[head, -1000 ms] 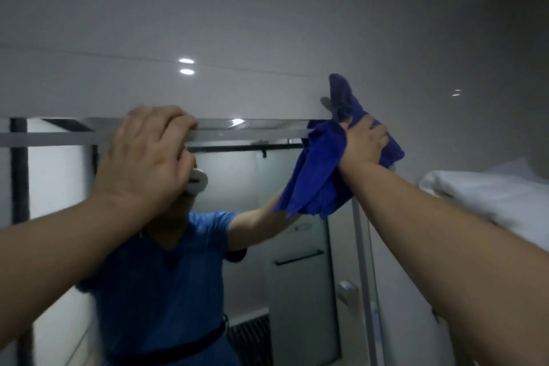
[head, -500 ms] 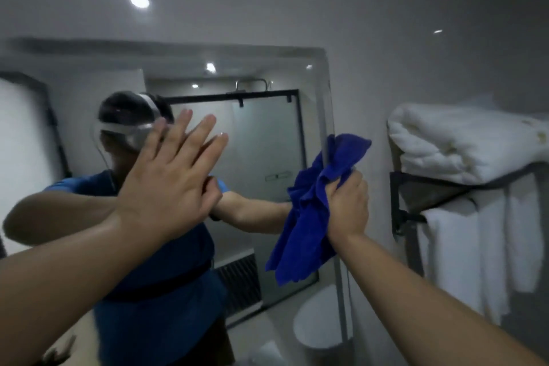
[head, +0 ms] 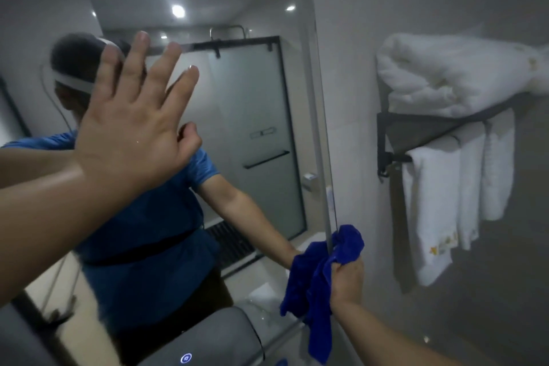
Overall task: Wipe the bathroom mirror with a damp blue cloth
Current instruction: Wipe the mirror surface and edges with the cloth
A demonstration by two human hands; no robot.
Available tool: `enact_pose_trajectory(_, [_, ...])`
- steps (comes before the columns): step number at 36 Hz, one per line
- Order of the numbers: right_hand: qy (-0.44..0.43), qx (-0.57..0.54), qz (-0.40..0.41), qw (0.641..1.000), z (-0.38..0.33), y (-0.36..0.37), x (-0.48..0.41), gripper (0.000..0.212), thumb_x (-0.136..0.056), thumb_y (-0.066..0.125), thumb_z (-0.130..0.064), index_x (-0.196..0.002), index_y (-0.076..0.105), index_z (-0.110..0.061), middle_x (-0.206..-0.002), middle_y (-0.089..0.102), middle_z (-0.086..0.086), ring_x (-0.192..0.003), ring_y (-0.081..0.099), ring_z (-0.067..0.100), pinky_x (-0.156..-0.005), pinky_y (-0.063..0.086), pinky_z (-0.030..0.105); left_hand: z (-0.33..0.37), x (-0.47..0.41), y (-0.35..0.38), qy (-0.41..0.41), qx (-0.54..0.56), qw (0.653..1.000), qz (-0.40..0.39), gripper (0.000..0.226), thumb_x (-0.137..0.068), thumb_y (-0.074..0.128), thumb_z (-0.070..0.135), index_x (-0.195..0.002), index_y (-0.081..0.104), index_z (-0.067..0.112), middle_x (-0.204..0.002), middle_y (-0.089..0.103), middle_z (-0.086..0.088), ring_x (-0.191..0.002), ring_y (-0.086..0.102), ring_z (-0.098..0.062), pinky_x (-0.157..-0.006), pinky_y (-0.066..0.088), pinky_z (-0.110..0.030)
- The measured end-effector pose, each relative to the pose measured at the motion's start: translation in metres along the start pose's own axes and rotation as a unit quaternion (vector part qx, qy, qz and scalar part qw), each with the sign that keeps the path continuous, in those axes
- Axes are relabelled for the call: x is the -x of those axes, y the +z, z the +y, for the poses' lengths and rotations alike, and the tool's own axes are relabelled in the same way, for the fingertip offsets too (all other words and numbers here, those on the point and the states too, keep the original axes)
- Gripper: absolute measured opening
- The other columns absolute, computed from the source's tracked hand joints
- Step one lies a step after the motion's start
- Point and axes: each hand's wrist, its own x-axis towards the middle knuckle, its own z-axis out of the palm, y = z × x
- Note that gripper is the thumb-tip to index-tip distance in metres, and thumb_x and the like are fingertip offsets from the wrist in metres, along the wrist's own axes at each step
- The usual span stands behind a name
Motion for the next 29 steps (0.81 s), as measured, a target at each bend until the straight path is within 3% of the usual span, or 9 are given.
enact_pose_trajectory(4, [0.056,-0.024,0.028,0.998,-0.028,0.004,-0.010,0.030,-0.102,0.049,-0.013,-0.072,0.053,-0.010,-0.073,0.062,0.018,-0.066,0.058,0.032,-0.081,0.059,0.061,-0.002,0.000,0.000,0.004,-0.012,1.000,-0.015,0.075,-0.100,0.043,0.046,-0.167,0.030,0.016,-0.177,0.017,-0.016,-0.164,0.007,-0.044,-0.130,0.009,-0.065])
enact_pose_trajectory(7, [-0.046,-0.002,0.007,0.999,-0.086,0.000,-0.013,0.022,-0.103,0.048,-0.027,-0.088,0.056,-0.012,-0.090,0.065,0.017,-0.084,0.063,0.035,-0.086,0.057,0.058,0.000,0.000,-0.001,0.005,-0.007,1.000,-0.019,0.077,-0.098,0.047,0.045,-0.167,0.031,0.015,-0.177,0.017,-0.016,-0.164,0.007,-0.044,-0.131,0.006,-0.064])
enact_pose_trajectory(10, [-0.162,-0.018,0.018,0.986,-0.172,-0.004,-0.022,0.054,-0.091,0.041,-0.053,-0.103,0.062,-0.004,-0.102,0.067,0.021,-0.092,0.067,0.039,-0.088,0.057,0.056,0.000,-0.001,0.001,0.012,0.000,1.000,-0.023,0.078,-0.098,0.050,0.045,-0.167,0.031,0.015,-0.177,0.016,-0.016,-0.164,0.006,-0.044,-0.131,0.006,-0.064])
enact_pose_trajectory(14, [-0.359,-0.013,0.048,0.932,-0.332,-0.012,-0.031,0.066,-0.089,0.043,-0.060,-0.123,0.065,-0.007,-0.119,0.069,0.017,-0.109,0.065,0.037,-0.100,0.052,0.050,0.001,0.001,0.003,0.012,-0.002,1.000,-0.021,0.076,-0.100,0.046,0.047,-0.167,0.030,0.015,-0.177,0.017,-0.016,-0.164,0.006,-0.043,-0.131,0.005,-0.063])
enact_pose_trajectory(16, [-0.398,-0.005,0.064,0.915,-0.410,-0.021,-0.025,0.074,-0.085,0.038,-0.064,-0.128,0.066,-0.011,-0.124,0.070,0.013,-0.116,0.066,0.037,-0.101,0.052,0.046,0.000,0.001,0.002,0.015,-0.006,1.000,-0.024,0.076,-0.102,0.040,0.049,-0.168,0.028,0.015,-0.177,0.015,-0.016,-0.164,0.005,-0.042,-0.132,0.004,-0.062])
enact_pose_trajectory(19, [-0.399,-0.027,0.048,0.915,-0.477,-0.034,-0.010,0.059,-0.098,0.051,-0.055,-0.140,0.055,-0.013,-0.137,0.063,0.012,-0.125,0.063,0.032,-0.094,0.048,0.032,0.000,0.000,0.001,0.015,0.001,0.999,-0.030,0.078,-0.100,0.035,0.052,-0.168,0.027,0.014,-0.178,0.013,-0.016,-0.164,0.003,-0.042,-0.132,0.004,-0.063])
enact_pose_trajectory(23, [-0.418,-0.016,0.047,0.907,-0.469,-0.042,-0.008,0.050,-0.101,0.052,-0.050,-0.134,0.054,-0.012,-0.132,0.066,0.011,-0.118,0.066,0.031,-0.082,0.040,0.024,0.000,0.003,0.004,0.010,0.008,1.000,-0.018,0.075,-0.102,0.039,0.049,-0.167,0.028,0.014,-0.177,0.014,-0.016,-0.164,0.004,-0.042,-0.131,0.005,-0.063])
enact_pose_trajectory(26, [-0.398,-0.020,0.031,0.917,-0.423,-0.043,-0.016,0.041,-0.102,0.052,-0.042,-0.126,0.058,-0.009,-0.124,0.072,0.015,-0.116,0.067,0.037,-0.088,0.047,0.035,0.000,0.004,0.006,0.011,0.009,1.000,-0.007,0.075,-0.101,0.043,0.047,-0.167,0.030,0.014,-0.177,0.016,-0.015,-0.164,0.005,-0.043,-0.131,0.005,-0.063])
enact_pose_trajectory(29, [-0.366,0.006,0.020,0.930,-0.356,-0.045,-0.022,0.039,-0.099,0.050,-0.035,-0.129,0.060,-0.012,-0.125,0.071,0.020,-0.115,0.065,0.042,-0.084,0.043,0.036,0.001,0.003,0.006,0.009,0.022,1.000,-0.010,0.075,-0.100,0.042,0.047,-0.167,0.029,0.015,-0.177,0.015,-0.014,-0.164,0.004,-0.042,-0.132,0.002,-0.062])
